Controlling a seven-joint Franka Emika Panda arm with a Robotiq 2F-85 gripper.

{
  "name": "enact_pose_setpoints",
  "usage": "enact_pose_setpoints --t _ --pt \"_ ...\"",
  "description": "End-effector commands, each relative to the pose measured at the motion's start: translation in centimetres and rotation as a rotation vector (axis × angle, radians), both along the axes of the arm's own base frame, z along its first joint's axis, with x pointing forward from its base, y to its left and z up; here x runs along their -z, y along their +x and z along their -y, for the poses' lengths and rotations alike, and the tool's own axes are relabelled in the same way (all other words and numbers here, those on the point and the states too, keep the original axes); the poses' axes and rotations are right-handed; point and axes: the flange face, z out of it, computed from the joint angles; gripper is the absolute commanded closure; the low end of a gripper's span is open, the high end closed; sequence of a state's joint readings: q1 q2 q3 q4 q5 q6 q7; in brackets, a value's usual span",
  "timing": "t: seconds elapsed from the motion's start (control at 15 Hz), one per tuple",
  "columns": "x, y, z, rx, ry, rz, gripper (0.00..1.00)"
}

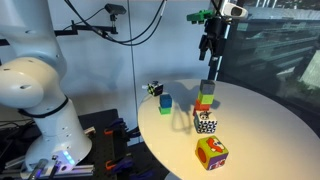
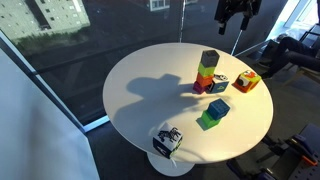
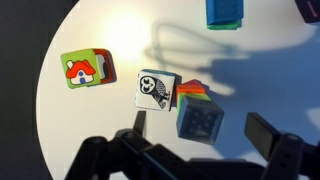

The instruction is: Pick up the gray block and put it on the table

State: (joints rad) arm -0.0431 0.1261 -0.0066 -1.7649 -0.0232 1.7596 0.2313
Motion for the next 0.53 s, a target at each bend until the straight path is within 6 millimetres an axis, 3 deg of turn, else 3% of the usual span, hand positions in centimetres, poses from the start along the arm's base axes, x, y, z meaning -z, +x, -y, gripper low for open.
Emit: enact_pose_setpoints --t 0.0,0.47 --pt "1.1 2.2 -0.5 0.036 -0.040 -0.034 0.00" --pt "4.5 3.8 -2.1 0.072 -0.069 -0.047 0.00"
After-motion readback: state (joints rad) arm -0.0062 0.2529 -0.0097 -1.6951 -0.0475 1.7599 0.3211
